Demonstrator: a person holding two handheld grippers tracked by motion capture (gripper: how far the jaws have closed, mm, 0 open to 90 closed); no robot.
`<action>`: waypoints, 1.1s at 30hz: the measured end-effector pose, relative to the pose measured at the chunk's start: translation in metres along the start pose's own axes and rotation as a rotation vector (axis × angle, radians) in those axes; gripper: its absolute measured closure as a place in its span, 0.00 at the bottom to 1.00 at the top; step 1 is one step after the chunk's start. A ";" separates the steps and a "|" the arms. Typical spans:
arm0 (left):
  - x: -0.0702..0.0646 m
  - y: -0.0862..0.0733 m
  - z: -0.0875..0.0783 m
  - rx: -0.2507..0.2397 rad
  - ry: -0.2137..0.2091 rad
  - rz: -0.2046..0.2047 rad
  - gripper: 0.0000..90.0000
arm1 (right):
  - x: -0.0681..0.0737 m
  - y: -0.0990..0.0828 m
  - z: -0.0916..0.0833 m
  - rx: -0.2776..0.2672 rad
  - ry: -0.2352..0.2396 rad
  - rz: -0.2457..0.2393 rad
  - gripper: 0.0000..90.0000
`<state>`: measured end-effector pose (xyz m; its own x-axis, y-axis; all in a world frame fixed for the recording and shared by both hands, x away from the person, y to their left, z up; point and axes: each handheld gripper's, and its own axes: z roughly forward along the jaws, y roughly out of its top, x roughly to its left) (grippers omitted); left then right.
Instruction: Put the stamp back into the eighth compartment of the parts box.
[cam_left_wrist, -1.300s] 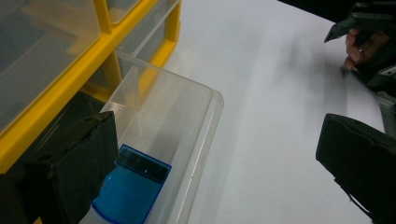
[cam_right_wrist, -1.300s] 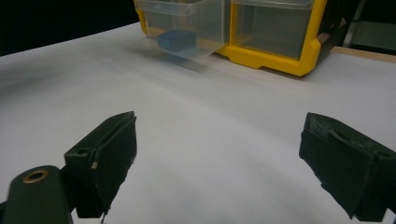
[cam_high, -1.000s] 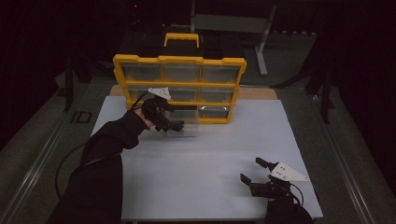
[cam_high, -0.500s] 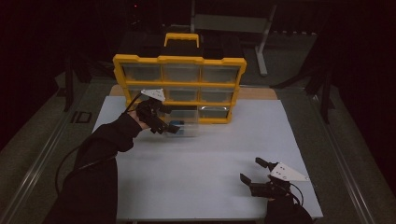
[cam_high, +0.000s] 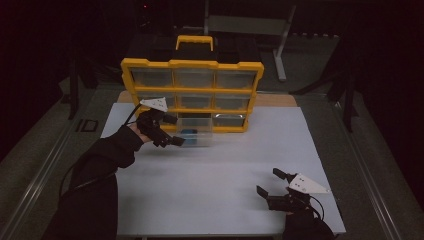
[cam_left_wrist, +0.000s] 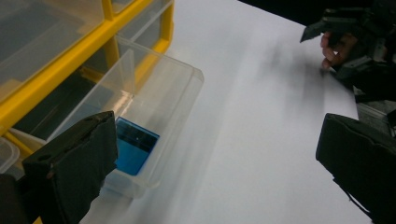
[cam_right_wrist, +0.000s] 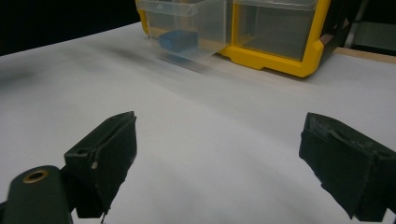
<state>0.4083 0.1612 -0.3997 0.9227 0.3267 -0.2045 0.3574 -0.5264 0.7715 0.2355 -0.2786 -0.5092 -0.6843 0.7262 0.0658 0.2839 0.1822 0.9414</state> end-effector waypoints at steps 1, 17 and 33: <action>-0.001 -0.001 -0.001 -0.004 0.005 0.001 0.00 | 0.000 0.000 0.000 0.001 0.000 0.001 0.13; -0.017 -0.031 -0.019 -0.037 0.028 0.010 0.00 | 0.001 0.000 0.001 0.003 0.002 -0.001 0.12; -0.036 -0.064 -0.023 -0.044 0.026 0.018 0.00 | 0.001 0.000 0.001 0.002 0.003 0.001 0.12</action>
<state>0.3490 0.2015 -0.4278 0.9246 0.3382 -0.1755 0.3340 -0.4977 0.8005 0.2362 -0.2771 -0.5092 -0.6864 0.7241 0.0675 0.2854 0.1828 0.9408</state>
